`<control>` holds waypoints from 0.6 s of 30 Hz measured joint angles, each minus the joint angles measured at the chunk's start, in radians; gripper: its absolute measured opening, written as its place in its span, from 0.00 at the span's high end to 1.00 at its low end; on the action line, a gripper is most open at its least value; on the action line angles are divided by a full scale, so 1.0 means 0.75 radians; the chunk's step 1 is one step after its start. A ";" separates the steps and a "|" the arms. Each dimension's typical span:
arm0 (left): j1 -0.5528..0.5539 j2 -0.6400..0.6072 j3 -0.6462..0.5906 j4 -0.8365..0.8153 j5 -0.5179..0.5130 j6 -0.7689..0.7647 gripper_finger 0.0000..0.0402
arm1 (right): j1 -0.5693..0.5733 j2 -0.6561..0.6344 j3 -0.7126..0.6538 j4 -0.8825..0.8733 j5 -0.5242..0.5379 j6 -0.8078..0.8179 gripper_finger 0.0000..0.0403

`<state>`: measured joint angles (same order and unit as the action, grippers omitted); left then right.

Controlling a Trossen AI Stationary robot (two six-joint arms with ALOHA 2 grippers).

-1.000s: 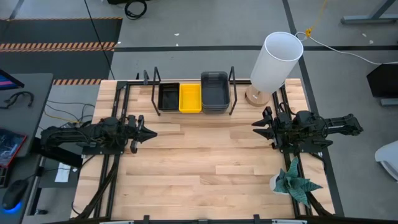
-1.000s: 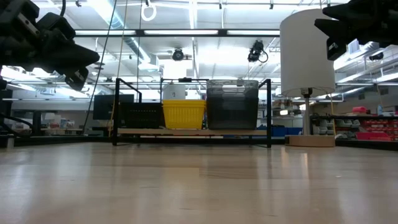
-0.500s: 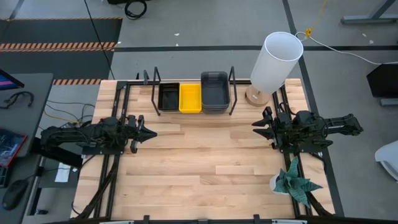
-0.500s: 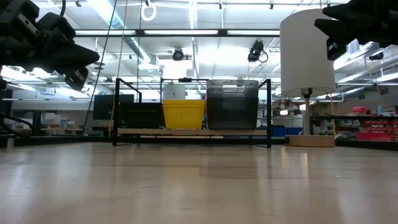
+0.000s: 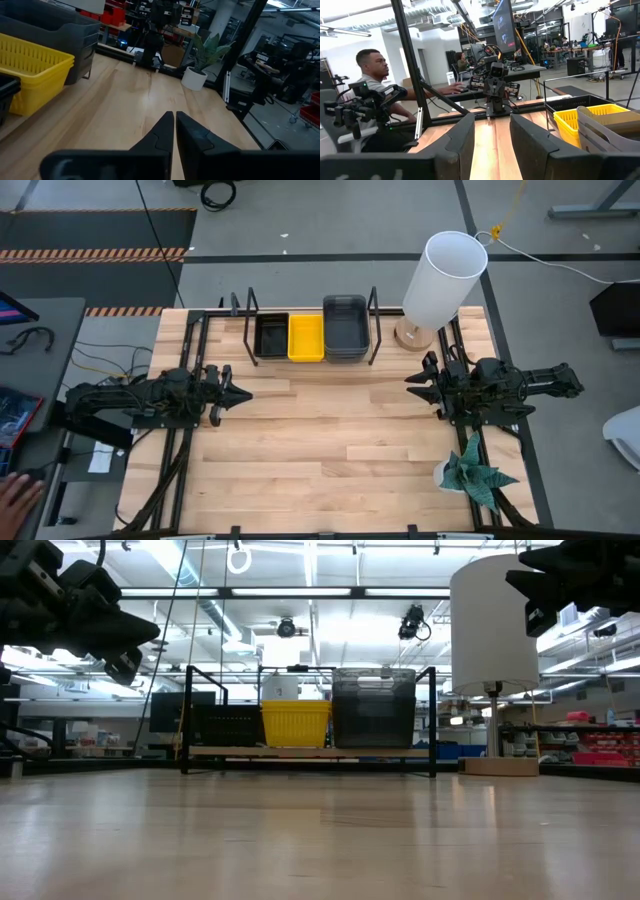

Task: Stack baskets on shelf by color
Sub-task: Return to Home Position

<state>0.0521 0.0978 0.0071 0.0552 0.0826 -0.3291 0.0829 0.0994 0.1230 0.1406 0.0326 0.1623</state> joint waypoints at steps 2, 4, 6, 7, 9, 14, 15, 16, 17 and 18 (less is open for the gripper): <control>0.000 0.000 0.000 0.000 0.000 0.000 0.94 | 0.000 0.000 0.000 0.000 0.000 0.000 0.68; 0.000 0.000 0.000 0.000 0.000 0.000 0.93 | 0.000 0.000 0.000 0.000 0.000 0.000 0.68; 0.000 0.000 0.000 0.000 0.000 0.000 0.93 | 0.000 0.000 0.000 0.000 0.000 0.000 0.68; 0.000 0.000 0.000 0.000 0.000 0.000 0.92 | 0.000 0.000 0.000 0.000 0.001 0.000 0.68; 0.000 0.000 0.000 0.000 0.000 0.000 0.91 | 0.000 0.000 0.000 0.000 0.000 0.000 0.68; 0.000 0.000 0.000 0.000 0.000 0.000 0.92 | 0.000 0.000 0.000 0.000 0.000 0.000 0.68; 0.000 0.000 -0.001 0.000 0.000 0.000 0.92 | 0.000 0.000 0.000 0.000 0.000 0.000 0.68; 0.000 0.000 -0.001 0.000 0.000 0.000 0.93 | 0.000 0.000 0.000 0.000 0.000 0.000 0.68; 0.000 0.000 -0.001 0.000 0.000 0.000 0.93 | 0.000 0.000 0.000 0.000 0.000 0.000 0.68; 0.000 0.000 -0.001 0.000 0.000 0.000 0.93 | 0.000 0.000 0.000 0.000 0.000 0.000 0.68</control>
<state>0.0521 0.0978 0.0067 0.0555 0.0826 -0.3290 0.0829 0.0994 0.1230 0.1406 0.0326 0.1623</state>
